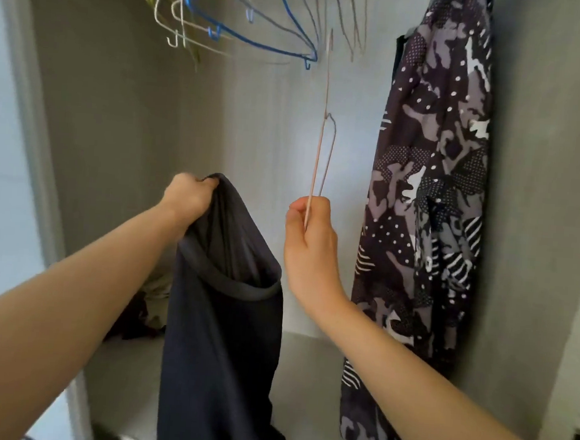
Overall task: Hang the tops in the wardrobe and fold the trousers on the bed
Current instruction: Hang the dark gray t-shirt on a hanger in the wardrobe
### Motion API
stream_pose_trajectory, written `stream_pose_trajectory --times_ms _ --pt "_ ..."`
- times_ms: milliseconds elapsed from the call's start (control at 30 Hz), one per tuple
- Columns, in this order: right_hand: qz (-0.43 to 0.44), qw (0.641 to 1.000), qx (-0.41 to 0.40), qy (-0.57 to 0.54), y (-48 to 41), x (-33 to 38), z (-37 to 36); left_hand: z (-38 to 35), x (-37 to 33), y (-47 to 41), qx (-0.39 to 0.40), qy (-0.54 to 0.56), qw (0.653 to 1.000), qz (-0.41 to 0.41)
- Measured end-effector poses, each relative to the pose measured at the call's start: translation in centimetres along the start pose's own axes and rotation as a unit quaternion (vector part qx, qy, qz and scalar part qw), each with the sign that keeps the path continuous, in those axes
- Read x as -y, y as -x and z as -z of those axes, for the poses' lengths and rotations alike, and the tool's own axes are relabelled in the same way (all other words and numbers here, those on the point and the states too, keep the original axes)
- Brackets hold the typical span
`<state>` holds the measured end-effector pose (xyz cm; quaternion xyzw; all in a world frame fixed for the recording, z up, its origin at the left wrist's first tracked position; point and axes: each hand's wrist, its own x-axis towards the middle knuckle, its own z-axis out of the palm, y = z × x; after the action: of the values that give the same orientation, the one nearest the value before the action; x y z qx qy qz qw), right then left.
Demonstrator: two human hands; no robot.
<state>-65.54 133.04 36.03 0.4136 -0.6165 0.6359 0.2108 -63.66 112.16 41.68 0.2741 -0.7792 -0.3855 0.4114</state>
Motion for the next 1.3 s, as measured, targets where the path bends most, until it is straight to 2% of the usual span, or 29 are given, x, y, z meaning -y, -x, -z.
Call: stream_pose_trajectory --times_ms 167,367,467,533,600,700,833,1000,1100,1300 --pt "-0.058 0.994 0.064 -0.069 4.2 0.5 -1.4 3.5 3.6 3.9 -0.018 0.000 0.997 0.069" --pt "-0.147 0.971 0.098 -0.164 4.8 0.5 -2.4 8.1 9.1 7.1 -0.060 0.000 0.987 0.148" --pt "-0.226 0.943 0.144 -0.196 4.3 0.8 -2.8 9.7 11.8 8.3 -0.066 0.002 0.980 0.190" --pt "-0.267 0.922 0.202 -0.194 4.0 0.8 -2.6 10.6 13.2 9.0 -0.057 -0.019 0.973 0.223" --pt "-0.306 0.892 0.271 -0.194 3.4 0.7 -1.7 11.6 14.4 9.6 -0.056 -0.030 0.963 0.262" --pt "-0.360 0.843 0.333 -0.219 2.3 0.4 -0.4 13.3 16.3 10.4 -0.068 -0.034 0.948 0.310" --pt "-0.364 0.813 0.396 -0.223 1.9 -0.2 -0.6 15.1 18.0 10.2 -0.083 -0.055 0.942 0.321" --pt "-0.346 0.824 0.385 -0.229 1.2 -0.1 -1.3 17.3 19.3 9.6 -0.089 -0.120 0.943 0.297" --pt "-0.335 0.815 0.398 -0.256 0.7 0.1 -1.4 18.4 20.0 9.2 -0.104 -0.122 0.940 0.302" --pt "-0.342 0.795 0.431 -0.255 0.9 0.6 -4.8 19.5 19.9 8.3 -0.076 -0.109 0.945 0.299"
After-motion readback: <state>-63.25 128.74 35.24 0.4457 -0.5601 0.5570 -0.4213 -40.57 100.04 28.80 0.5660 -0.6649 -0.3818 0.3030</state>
